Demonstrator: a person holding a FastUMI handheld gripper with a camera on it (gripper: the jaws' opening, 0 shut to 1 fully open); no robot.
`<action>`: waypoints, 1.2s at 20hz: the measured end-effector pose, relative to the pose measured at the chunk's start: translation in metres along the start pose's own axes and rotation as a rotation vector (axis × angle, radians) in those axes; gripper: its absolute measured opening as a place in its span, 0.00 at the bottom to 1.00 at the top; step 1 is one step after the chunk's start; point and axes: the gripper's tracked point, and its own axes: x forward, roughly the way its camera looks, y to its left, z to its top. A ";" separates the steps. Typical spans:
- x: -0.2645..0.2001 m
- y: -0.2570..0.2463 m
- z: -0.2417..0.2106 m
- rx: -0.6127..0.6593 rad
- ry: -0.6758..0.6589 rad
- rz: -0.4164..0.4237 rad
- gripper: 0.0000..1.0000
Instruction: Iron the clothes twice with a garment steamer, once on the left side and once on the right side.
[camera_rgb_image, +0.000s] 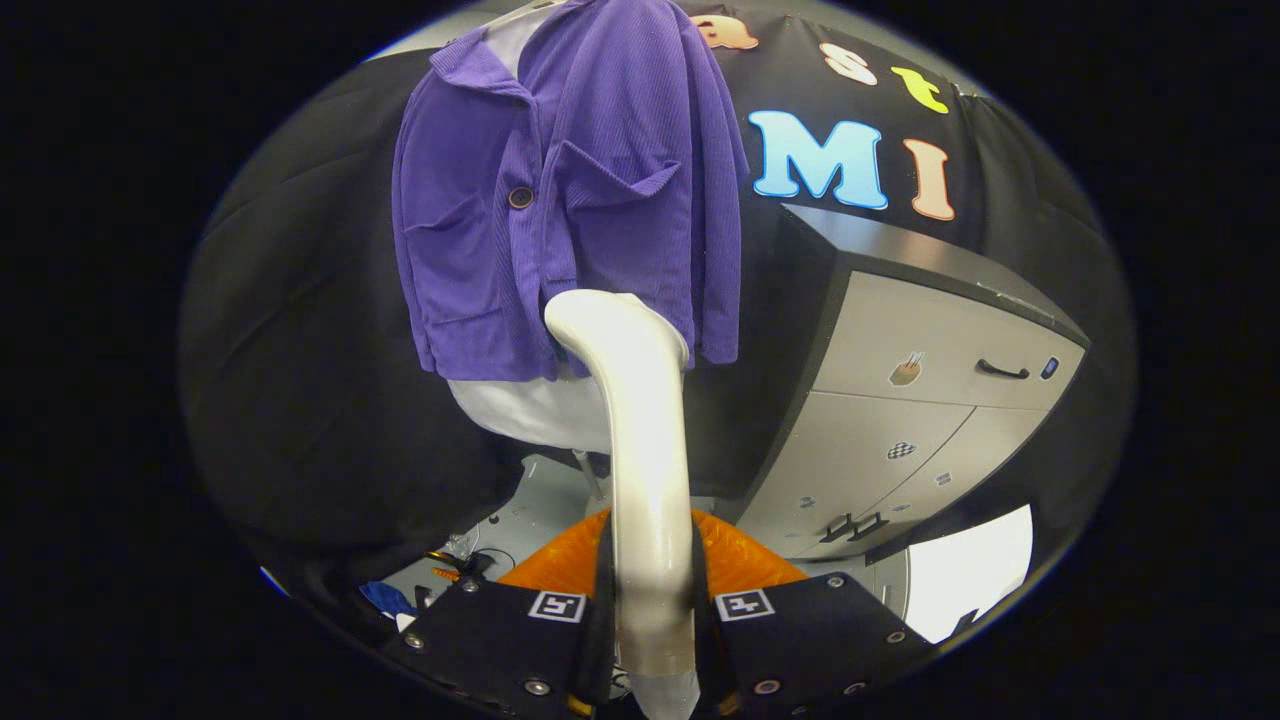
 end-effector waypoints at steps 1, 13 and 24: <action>-0.007 0.003 0.007 0.001 -0.016 0.009 0.33; -0.085 0.071 0.154 -0.134 -0.324 0.154 0.33; -0.126 0.144 0.291 -0.123 -0.623 0.174 0.32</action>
